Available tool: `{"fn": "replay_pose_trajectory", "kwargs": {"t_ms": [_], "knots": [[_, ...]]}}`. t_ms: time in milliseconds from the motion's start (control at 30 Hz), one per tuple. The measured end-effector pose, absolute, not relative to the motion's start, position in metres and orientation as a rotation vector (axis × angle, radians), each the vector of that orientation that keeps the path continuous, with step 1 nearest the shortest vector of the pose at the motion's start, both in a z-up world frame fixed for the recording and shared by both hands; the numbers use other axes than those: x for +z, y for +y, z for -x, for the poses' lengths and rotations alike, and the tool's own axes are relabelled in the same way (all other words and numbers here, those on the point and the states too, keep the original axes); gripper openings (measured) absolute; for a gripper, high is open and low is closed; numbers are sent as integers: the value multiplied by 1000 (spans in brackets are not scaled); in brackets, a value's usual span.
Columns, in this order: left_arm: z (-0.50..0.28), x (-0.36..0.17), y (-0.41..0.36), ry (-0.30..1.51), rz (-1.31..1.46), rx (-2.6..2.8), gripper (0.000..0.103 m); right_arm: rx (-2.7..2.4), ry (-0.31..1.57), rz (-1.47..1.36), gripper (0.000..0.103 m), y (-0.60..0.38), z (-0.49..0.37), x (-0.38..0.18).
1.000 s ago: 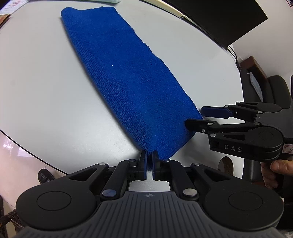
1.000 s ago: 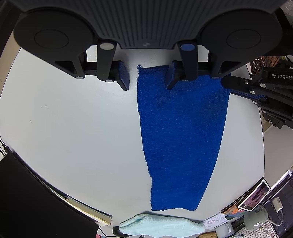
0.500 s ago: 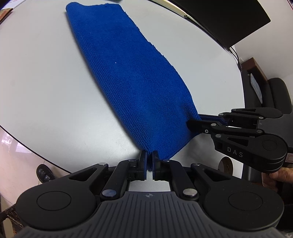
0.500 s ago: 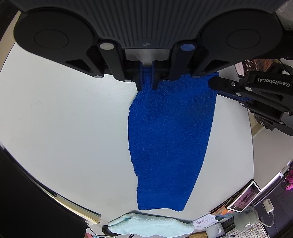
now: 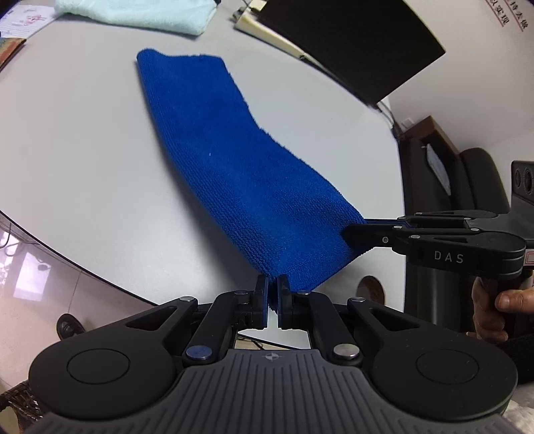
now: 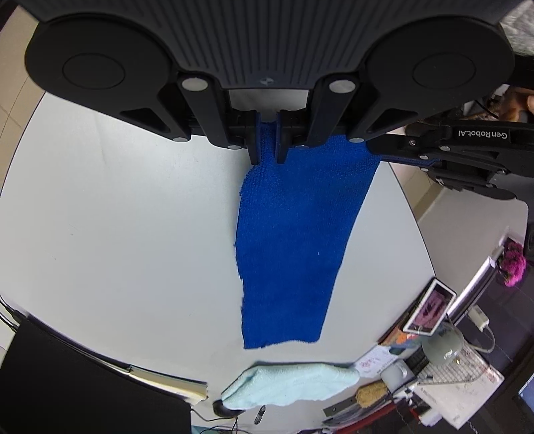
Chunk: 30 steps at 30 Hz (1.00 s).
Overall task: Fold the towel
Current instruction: 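Lift the strip end with both grippers and fold it over onto the strip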
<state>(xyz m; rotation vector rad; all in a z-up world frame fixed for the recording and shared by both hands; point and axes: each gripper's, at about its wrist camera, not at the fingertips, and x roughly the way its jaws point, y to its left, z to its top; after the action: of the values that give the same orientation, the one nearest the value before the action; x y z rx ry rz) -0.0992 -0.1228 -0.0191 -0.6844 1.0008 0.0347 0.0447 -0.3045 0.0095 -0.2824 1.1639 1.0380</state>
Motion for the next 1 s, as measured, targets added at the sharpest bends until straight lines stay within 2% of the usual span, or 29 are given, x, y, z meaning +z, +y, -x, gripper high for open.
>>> {"fn": "replay_pose_trajectory", "kwargs": {"t_ms": [400,1000], "knots": [[115,28,-113,919,687,39,6,1068,1110,140,8,-314,-50,52],[75,24,-24,980,821,44,6,953,1077,24,7,-250,-70,60]]}}
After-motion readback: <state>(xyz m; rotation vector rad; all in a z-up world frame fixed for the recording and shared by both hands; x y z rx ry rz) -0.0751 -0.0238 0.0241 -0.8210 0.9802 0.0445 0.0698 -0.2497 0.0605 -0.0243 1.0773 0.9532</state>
